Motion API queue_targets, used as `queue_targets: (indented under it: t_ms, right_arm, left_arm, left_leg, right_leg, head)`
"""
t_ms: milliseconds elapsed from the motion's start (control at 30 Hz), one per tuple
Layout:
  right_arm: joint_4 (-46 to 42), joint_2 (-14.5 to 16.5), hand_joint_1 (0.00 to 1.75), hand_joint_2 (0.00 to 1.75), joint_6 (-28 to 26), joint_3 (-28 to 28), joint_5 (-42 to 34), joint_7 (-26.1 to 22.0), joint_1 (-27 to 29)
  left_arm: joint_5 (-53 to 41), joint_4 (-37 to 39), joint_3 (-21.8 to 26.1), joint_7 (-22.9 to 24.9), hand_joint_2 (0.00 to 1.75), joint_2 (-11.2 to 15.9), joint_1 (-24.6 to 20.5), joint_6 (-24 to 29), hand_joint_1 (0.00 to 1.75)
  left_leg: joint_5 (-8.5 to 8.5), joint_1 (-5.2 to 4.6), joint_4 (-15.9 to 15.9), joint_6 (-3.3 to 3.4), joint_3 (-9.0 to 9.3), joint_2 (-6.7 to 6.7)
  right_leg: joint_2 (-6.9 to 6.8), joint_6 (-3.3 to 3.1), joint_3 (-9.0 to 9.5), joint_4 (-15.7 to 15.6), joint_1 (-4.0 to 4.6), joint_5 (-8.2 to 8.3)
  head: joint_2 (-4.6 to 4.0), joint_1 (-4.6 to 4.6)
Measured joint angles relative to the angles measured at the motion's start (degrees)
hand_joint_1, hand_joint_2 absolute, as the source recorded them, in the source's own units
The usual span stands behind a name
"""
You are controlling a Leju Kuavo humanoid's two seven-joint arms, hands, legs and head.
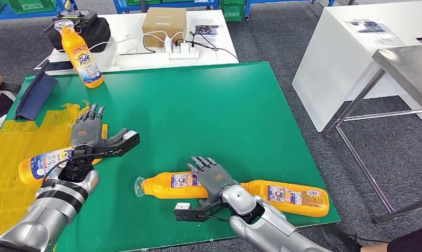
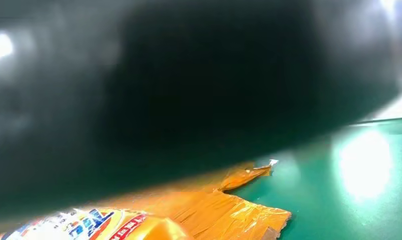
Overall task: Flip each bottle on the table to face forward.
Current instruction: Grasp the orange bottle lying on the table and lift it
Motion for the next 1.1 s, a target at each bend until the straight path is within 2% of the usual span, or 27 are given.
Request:
queue_targets:
  t_ms: [167, 200, 267, 333, 400, 633, 733, 933, 1000, 1100]
  right_arm:
    - [0.1, 0.0, 0.01, 1.75, 0.0, 0.0, 0.0, 0.0, 0.0]
    - [0.1, 0.0, 0.07, 1.75, 0.0, 0.0, 0.0, 0.0, 0.0]
    - [0.1, -0.2, 0.82, 1.75, -0.1, 0.0, 0.0, 0.3, 0.1]
    - [0.1, -0.6, 1.61, 1.75, -1.0, 0.0, 0.0, 0.5, 0.6]
    - [0.1, -1.1, 1.75, 1.75, -2.6, -0.4, 0.0, 0.6, 1.4]
    - [-3.2, -1.2, 1.75, 1.75, -8.4, -4.6, -1.0, 1.4, 5.1]
    - [-7.1, -0.4, 1.75, 1.75, -10.9, -8.2, -1.0, 2.1, 8.2]
    - [-16.4, 2.7, 1.75, 1.75, -19.9, -16.6, 0.8, 1.2, 13.8]
    - [-19.3, 3.9, 1.75, 1.75, -23.8, -19.2, -0.1, -0.4, 15.3]
    - [-24.2, 6.1, 1.75, 1.75, -33.3, -23.5, -4.1, -5.4, 17.7]
  left_arm:
    - [1.0, 0.0, 0.0, -1.5, 0.0, -0.3, 0.0, 0.6, 0.0]
    - [1.7, -0.1, 0.0, -2.2, 0.0, -0.4, 0.0, 1.0, 0.0]
    - [4.2, -0.9, 0.2, -4.8, 0.0, -0.5, 0.4, 2.2, 0.0]
    - [8.7, -3.0, 0.8, -9.0, 0.87, -0.7, 1.5, 4.2, 0.0]
    - [14.6, -6.5, 1.7, -13.8, 1.75, -0.8, 3.4, 5.7, 0.0]
    - [33.8, -26.2, 4.9, -24.9, 1.75, -1.3, 13.6, 4.1, 0.0]
    - [39.8, -35.7, 5.9, -27.0, 1.75, -1.7, 18.9, 2.0, 0.0]
    - [42.0, -47.6, 6.6, -28.7, 1.75, -3.0, 25.5, 1.7, 0.0]
    - [42.0, -49.8, 6.6, -28.9, 1.75, -3.4, 26.7, 1.9, 0.0]
    - [42.3, -52.0, 6.6, -29.5, 1.75, -4.0, 28.1, 1.9, 0.0]
  left_leg:
    - [0.01, 0.0, 0.0, 0.0, 0.03, 0.0]
    - [0.01, 0.0, 0.0, 0.0, 0.04, 0.0]
    - [0.01, 0.0, 0.0, 0.0, 0.06, 0.0]
    - [0.0, 0.0, 0.0, 0.01, 0.08, -0.01]
    - [-0.02, -0.01, 0.0, 0.02, 0.09, -0.03]
    - [0.01, -0.06, 0.0, 0.15, 0.02, -0.12]
    - [0.01, -0.07, 0.0, 0.19, -0.1, -0.13]
    - [-0.08, -0.07, 0.0, 0.11, -0.42, -0.14]
    - [-0.09, -0.06, 0.0, 0.1, -0.44, -0.14]
    - [-0.09, -0.06, 0.0, 0.09, -0.52, -0.15]
  right_leg:
    - [0.0, 0.0, 0.03, 0.0, 0.0, 0.0]
    - [0.0, 0.0, 0.03, 0.0, 0.0, 0.0]
    - [0.0, 0.0, 0.05, 0.0, 0.0, 0.0]
    - [0.0, 0.01, 0.1, 0.0, -0.01, -0.01]
    - [-0.01, 0.04, 0.16, 0.0, -0.02, -0.04]
    - [-0.04, 0.17, 0.72, 0.0, -0.07, -0.08]
    - [-0.05, 0.21, 0.7, 0.0, -0.08, -0.02]
    - [-0.05, 0.19, 0.34, 0.0, -0.04, -0.03]
    - [-0.06, 0.17, 0.31, 0.0, -0.03, -0.07]
    - [-0.07, 0.18, 0.24, 0.0, -0.03, -0.08]
  head:
    - [0.0, 0.0]
    - [0.0, 0.0]
    - [0.0, -0.01]
    - [0.0, -0.01]
    - [0.0, -0.02]
    - [0.0, -0.01]
    - [0.0, -0.02]
    - [0.0, -0.02]
    - [0.0, -0.02]
    - [0.0, -0.02]
